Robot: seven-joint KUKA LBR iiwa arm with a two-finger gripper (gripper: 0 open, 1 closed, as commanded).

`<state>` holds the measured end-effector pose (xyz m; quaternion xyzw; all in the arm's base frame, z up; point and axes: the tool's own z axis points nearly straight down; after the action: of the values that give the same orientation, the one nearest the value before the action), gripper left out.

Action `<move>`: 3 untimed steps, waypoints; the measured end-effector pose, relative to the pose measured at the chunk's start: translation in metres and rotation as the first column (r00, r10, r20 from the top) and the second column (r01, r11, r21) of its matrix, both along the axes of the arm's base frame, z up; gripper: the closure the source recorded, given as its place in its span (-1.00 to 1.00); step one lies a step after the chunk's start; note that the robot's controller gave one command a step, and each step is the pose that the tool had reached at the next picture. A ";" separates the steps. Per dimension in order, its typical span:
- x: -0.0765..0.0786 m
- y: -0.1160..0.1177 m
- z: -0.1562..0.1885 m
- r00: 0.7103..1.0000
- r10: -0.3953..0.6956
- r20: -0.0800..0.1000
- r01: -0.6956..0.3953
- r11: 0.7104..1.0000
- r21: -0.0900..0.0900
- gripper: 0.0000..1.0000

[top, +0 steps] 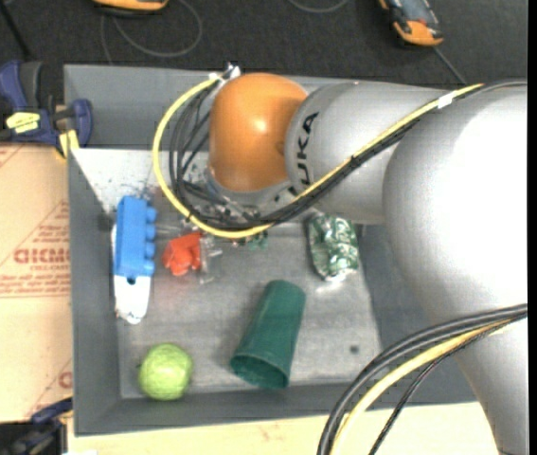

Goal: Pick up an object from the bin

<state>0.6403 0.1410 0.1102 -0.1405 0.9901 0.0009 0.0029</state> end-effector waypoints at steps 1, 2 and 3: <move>-0.001 0.000 0.011 1.000 -0.001 -0.003 0.001 1.000 -0.001 1.00; 0.000 0.000 0.025 1.000 -0.002 -0.001 0.002 1.000 -0.001 1.00; 0.000 0.000 0.036 1.000 -0.002 -0.001 0.002 1.000 -0.001 1.00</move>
Offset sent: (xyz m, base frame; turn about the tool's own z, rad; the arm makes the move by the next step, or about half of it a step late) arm 0.0002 0.0000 0.0425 0.0000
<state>0.6402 0.1406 0.1462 -0.1394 0.9902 0.0006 0.0022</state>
